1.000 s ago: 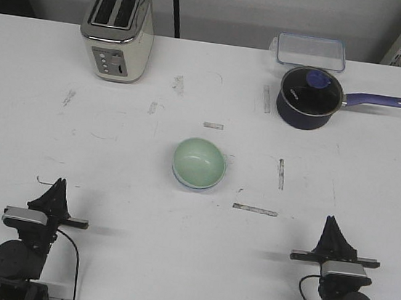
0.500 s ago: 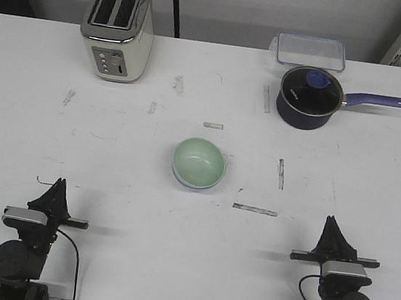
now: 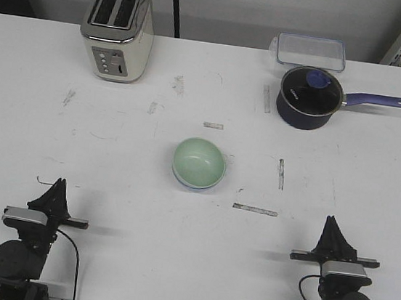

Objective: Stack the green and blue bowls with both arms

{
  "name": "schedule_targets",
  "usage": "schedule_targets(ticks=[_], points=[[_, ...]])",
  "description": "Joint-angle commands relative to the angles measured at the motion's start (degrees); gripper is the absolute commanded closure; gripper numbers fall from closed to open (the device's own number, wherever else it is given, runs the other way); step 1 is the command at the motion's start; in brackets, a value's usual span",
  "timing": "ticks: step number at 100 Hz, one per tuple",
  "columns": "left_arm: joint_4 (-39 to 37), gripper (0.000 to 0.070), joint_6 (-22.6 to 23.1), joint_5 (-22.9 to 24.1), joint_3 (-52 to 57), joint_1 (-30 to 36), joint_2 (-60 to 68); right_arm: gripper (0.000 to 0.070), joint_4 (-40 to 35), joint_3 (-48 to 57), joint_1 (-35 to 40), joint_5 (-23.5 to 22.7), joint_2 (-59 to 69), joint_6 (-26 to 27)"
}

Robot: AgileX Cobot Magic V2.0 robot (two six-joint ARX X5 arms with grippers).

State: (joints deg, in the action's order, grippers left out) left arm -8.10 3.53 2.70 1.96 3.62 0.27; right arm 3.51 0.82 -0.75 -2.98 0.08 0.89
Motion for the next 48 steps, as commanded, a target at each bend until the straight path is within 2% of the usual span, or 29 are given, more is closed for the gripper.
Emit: schedule_targets(ticks=[1, 48], points=[[-0.61, 0.0699, -0.13, -0.13, -1.29, 0.04, -0.09, 0.0685, 0.74, -0.11, 0.15, -0.02, 0.00, 0.61], [-0.94, 0.0699, -0.13, -0.11, -1.29, 0.04, -0.09, 0.0685, 0.74, -0.11, 0.15, -0.02, 0.00, 0.61]])
